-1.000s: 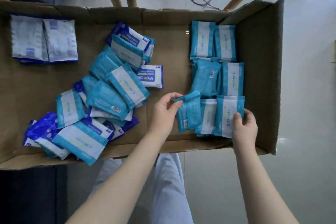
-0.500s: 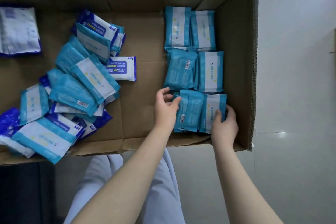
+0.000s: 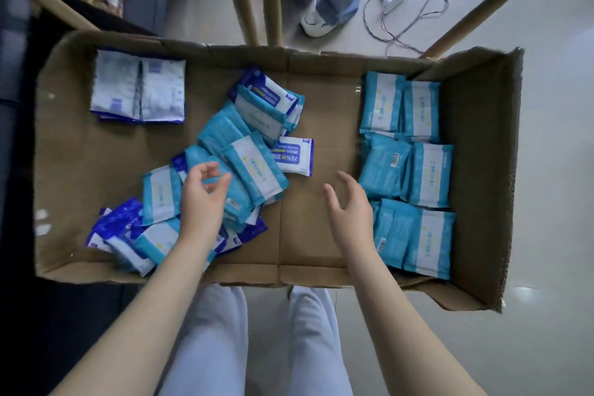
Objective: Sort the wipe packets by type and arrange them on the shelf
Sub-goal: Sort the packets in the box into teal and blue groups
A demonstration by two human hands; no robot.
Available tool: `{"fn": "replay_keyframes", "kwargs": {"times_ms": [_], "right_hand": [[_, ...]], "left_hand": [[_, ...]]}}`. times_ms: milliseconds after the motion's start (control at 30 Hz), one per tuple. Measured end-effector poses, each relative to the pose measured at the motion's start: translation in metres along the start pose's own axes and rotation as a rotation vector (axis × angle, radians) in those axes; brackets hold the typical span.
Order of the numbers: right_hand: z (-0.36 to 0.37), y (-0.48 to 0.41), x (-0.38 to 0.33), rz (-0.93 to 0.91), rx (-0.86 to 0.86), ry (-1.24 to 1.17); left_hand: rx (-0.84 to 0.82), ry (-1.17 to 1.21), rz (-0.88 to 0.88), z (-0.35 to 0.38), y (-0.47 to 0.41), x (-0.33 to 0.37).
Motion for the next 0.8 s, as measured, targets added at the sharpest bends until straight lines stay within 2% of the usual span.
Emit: {"fn": "replay_keyframes", "kwargs": {"times_ms": [100, 200, 300, 433, 600, 667, 800], "right_hand": [[0.048, 0.004, -0.032, -0.039, -0.103, 0.007], [0.091, 0.007, -0.045, 0.014, -0.189, 0.021], [0.117, 0.005, -0.048, 0.068, -0.190, 0.073], [0.128, -0.002, -0.043, 0.122, -0.137, 0.137], [0.133, 0.000, -0.037, 0.216, -0.152, 0.095], [0.134, 0.000, -0.035, 0.256, -0.138, 0.030], [0.136, 0.004, -0.033, 0.364, -0.176, -0.137]], "left_hand": [[-0.026, -0.231, -0.048, -0.021, -0.042, -0.023], [-0.096, -0.458, -0.203, -0.022, -0.055, -0.054], [-0.051, -0.496, -0.208, -0.017, -0.046, -0.065], [0.037, -0.424, -0.131, -0.010, -0.039, -0.058], [0.146, -0.295, -0.039, -0.010, -0.053, -0.044], [0.105, -0.232, -0.044, -0.006, -0.062, -0.040], [-0.061, 0.067, -0.126, 0.002, -0.061, -0.026]]}}
Point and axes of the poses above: each hand's wrist, its own y-axis away from the middle knuckle, its own z-axis out of the palm, x = y × z, the point moved 6 cm from there along -y, towards the middle knuckle, and after that the axes turned 14 degrees about x, right-handed, at the moved point
